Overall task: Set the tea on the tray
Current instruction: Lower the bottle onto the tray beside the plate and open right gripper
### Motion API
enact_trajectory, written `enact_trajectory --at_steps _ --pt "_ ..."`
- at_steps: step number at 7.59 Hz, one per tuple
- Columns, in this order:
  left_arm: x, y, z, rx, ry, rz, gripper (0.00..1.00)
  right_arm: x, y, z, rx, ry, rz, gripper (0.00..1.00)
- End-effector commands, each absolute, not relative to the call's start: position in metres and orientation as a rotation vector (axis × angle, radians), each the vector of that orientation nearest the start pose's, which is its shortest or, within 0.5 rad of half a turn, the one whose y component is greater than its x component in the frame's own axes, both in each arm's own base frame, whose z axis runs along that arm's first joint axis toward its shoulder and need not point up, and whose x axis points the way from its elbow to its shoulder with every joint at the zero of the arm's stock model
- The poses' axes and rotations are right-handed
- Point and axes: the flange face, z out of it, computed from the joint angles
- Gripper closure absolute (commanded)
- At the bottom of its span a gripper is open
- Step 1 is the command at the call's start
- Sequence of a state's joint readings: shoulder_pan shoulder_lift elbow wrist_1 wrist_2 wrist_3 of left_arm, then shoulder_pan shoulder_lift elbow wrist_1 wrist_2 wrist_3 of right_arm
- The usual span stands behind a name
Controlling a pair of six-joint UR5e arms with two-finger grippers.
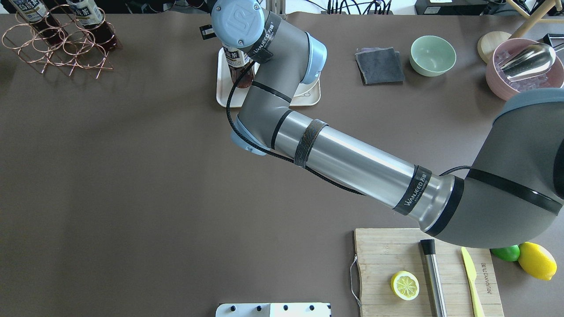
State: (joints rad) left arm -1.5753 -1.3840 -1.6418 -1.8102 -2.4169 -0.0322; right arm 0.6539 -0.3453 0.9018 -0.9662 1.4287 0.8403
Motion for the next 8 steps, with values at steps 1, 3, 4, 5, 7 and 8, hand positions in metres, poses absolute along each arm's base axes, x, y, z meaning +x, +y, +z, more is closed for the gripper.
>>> enact_trajectory --at_steps 1,3,4,5,7,8 --pt "-0.061 -0.418 0.677 0.106 0.849 0.019 0.01 -0.595 -0.642 0.045 0.838 -0.814 0.015 1.00" --pt "-0.061 -0.418 0.676 0.109 0.849 0.020 0.01 -0.595 -0.641 0.044 0.841 -0.816 0.018 0.00" --pt "-0.061 -0.417 0.678 0.108 0.849 0.019 0.01 -0.595 -0.641 0.044 0.841 -0.818 0.019 0.00" --pt "-0.061 -0.416 0.677 0.110 0.848 0.019 0.01 -0.593 -0.641 0.040 0.843 -0.822 0.020 0.00" --pt "-0.061 -0.417 0.675 0.113 0.850 0.020 0.01 -0.562 -0.656 0.023 0.816 -0.886 0.005 0.00" --pt "-0.061 -0.416 0.670 0.120 0.850 0.023 0.01 -0.533 -0.665 0.012 0.771 -0.948 -0.025 0.00"
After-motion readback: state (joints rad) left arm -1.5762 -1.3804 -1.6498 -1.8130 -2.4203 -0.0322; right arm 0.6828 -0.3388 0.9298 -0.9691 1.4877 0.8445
